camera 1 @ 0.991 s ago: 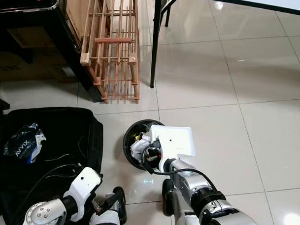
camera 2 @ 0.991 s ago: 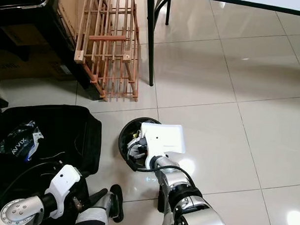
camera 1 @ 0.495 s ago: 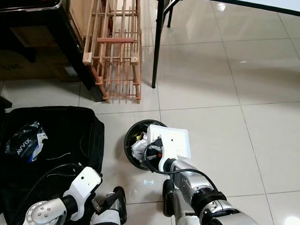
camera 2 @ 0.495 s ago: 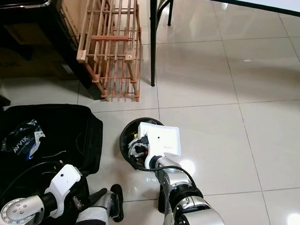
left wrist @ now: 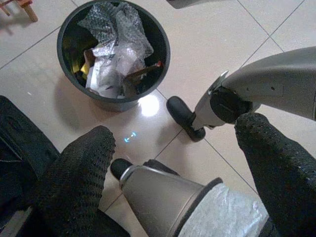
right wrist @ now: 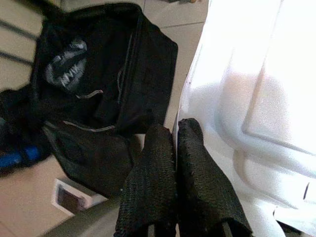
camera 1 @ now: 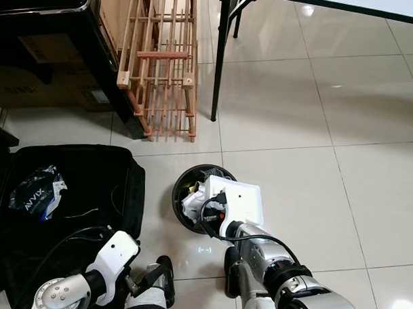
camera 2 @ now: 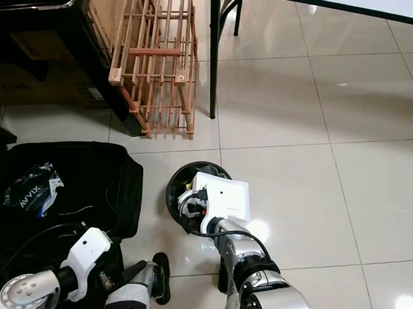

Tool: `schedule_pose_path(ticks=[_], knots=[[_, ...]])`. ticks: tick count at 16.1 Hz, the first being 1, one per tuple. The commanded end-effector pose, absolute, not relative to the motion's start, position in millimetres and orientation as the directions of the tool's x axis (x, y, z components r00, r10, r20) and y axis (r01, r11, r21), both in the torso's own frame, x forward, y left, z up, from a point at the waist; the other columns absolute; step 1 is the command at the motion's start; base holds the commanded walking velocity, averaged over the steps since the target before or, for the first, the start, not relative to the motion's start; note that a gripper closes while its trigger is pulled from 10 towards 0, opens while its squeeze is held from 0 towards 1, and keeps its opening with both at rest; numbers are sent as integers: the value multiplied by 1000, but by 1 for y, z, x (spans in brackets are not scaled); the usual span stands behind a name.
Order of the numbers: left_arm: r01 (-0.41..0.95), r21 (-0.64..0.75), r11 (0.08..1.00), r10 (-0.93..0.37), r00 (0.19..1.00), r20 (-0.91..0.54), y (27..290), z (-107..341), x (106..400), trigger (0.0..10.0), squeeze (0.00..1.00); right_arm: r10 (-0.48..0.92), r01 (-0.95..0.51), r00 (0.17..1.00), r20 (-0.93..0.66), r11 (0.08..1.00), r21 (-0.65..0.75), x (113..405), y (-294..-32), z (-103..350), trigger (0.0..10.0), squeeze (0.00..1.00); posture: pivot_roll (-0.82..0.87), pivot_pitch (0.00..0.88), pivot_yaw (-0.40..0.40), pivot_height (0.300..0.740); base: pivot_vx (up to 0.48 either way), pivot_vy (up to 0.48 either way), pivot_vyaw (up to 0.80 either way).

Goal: Picking trash to rubbish bin

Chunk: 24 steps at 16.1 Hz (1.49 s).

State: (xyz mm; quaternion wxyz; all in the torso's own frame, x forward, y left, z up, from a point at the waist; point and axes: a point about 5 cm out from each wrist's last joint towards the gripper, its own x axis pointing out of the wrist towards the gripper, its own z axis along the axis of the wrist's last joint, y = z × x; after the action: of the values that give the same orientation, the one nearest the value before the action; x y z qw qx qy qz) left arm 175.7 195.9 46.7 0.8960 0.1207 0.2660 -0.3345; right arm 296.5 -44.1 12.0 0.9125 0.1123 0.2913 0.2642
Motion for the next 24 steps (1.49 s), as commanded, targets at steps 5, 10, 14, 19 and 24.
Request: schedule_pose_path(ticks=[5,10,14,19,24], knots=[[661,26,750,-522,615,-591,198,40,167,10000,0,678,-512,606,-416,732,450,274,30,24,10000,0,230,406,20,740,0,0,0],[662,23,749,-520,610,-598,198,39,163,10000,0,654,-491,614,-442,755,434,271,24,17,10000,0,229,414,20,740,0,0,0],[659,22,752,-519,611,-598,197,38,164,10000,0,643,-488,627,-441,765,421,273,23,18,10000,1000,231,417,18,740,0,0,0],[658,18,753,-518,609,-601,197,37,162,10000,0,636,-480,630,-445,770,421,273,19,16,10000,1000,225,420,18,740,0,0,0],[658,23,753,-515,610,-603,198,36,164,10000,0,629,-475,636,-447,776,416,274,18,15,10000,1000,226,419,19,740,0,0,0]])
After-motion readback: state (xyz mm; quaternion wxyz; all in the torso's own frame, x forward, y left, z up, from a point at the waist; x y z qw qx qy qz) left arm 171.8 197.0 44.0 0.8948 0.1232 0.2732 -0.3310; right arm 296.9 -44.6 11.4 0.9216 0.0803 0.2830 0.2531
